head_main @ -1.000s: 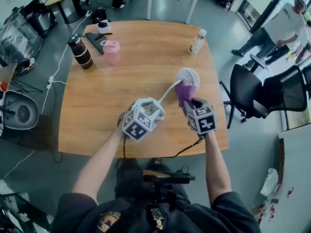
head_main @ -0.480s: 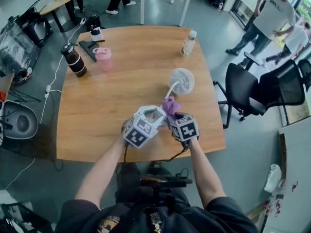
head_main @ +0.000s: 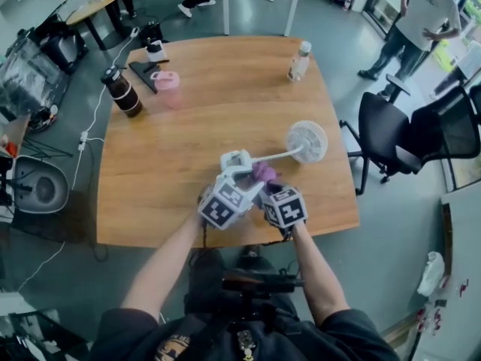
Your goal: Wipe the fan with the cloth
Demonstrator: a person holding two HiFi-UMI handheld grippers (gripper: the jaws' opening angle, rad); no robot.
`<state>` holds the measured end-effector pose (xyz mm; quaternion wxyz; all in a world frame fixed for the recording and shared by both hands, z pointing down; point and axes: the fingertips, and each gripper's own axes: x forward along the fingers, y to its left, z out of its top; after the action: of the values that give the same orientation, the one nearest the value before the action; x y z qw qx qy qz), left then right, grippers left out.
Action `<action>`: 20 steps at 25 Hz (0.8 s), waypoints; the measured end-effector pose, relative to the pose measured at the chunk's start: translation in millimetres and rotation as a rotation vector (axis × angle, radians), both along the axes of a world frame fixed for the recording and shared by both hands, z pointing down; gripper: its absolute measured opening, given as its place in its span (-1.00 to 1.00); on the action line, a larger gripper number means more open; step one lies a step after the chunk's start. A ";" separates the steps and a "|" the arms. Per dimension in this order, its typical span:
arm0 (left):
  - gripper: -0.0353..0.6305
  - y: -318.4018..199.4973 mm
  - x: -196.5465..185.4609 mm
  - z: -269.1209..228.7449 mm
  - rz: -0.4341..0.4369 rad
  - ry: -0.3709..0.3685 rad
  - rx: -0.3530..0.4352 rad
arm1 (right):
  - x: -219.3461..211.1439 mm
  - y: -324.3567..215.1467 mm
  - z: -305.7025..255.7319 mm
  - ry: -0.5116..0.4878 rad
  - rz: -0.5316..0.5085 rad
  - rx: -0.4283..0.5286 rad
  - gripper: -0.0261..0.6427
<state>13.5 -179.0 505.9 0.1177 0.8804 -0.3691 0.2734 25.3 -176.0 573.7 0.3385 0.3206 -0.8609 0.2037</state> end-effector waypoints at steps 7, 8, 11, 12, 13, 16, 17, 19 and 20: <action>-0.42 -0.3 -15.8 -13.3 -0.059 0.007 0.035 | 51.8 6.4 -43.4 -0.002 0.053 0.071 -0.70; -0.42 -4.6 -18.2 -9.0 -0.069 -0.021 0.035 | 56.7 4.7 -48.2 -0.006 0.062 0.081 -0.70; -0.50 -8.6 -21.4 24.1 -0.067 -0.121 -0.010 | 63.5 -3.1 -50.4 -0.002 0.084 0.093 -0.70; -0.50 -6.7 -22.0 34.1 -0.070 -0.144 -0.024 | 63.0 -4.7 -50.9 -0.002 0.084 0.094 -0.70; -0.50 -5.3 -22.5 41.2 -0.077 -0.157 -0.029 | 60.7 -5.6 -54.0 -0.007 0.079 0.097 -0.70; -0.51 -6.5 -25.6 49.9 -0.103 -0.147 -0.013 | 40.9 -8.2 -74.5 -0.046 0.033 0.130 -0.70; -0.51 -7.6 -26.3 49.6 -0.103 -0.136 -0.010 | 30.4 -10.2 -81.8 -0.060 0.014 0.143 -0.70; -0.51 -8.9 -25.8 47.8 -0.091 -0.122 -0.010 | 6.3 -15.9 -88.8 -0.077 -0.033 0.150 -0.70; -0.51 -8.6 -25.5 48.7 -0.087 -0.119 -0.015 | -4.8 -19.3 -85.0 -0.072 -0.056 0.134 -0.69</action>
<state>-12.0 -187.5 554.6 0.1141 0.8448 -0.4113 0.3227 20.5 -195.2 488.8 0.2906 0.3109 -0.8928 0.1476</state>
